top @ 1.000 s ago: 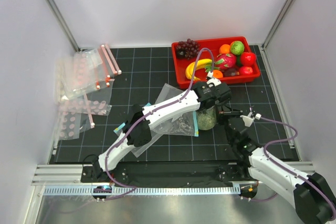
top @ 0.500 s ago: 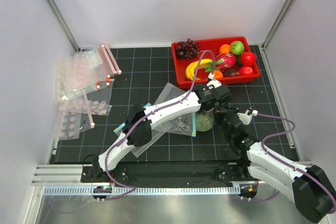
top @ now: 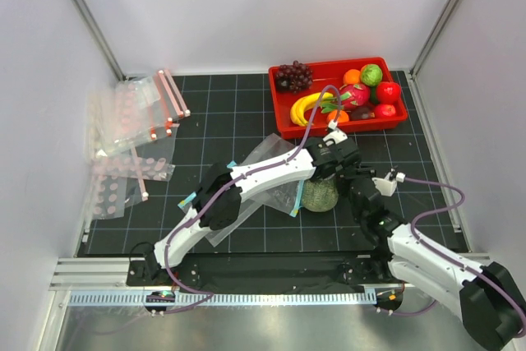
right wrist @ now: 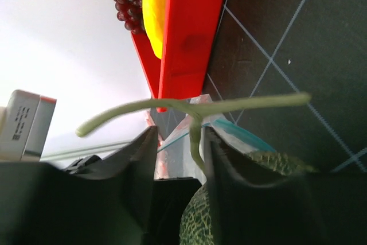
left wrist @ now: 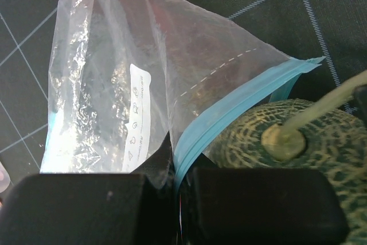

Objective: Place the food in the zip-top bag and seal the zipper
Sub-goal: Place the fake fruit in the zipper food storage bag.

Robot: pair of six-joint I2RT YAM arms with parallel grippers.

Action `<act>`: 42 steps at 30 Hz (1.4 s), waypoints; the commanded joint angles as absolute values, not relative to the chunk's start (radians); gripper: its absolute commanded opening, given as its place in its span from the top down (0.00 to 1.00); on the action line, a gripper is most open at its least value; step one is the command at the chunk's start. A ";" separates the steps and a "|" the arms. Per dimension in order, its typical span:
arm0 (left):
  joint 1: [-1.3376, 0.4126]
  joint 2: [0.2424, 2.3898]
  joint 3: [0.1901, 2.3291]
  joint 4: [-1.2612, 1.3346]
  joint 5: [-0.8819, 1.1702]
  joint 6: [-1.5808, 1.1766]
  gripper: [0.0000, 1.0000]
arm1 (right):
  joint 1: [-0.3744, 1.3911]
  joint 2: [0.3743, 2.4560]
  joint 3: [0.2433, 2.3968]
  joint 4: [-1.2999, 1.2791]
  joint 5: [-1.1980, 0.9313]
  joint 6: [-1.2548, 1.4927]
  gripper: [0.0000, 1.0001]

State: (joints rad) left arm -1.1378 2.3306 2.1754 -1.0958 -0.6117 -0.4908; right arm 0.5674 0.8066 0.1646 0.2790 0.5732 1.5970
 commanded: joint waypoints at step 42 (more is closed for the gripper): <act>-1.149 2.318 2.178 -1.120 -0.673 -0.532 1.00 | 0.595 0.457 0.107 -0.196 0.442 1.480 0.44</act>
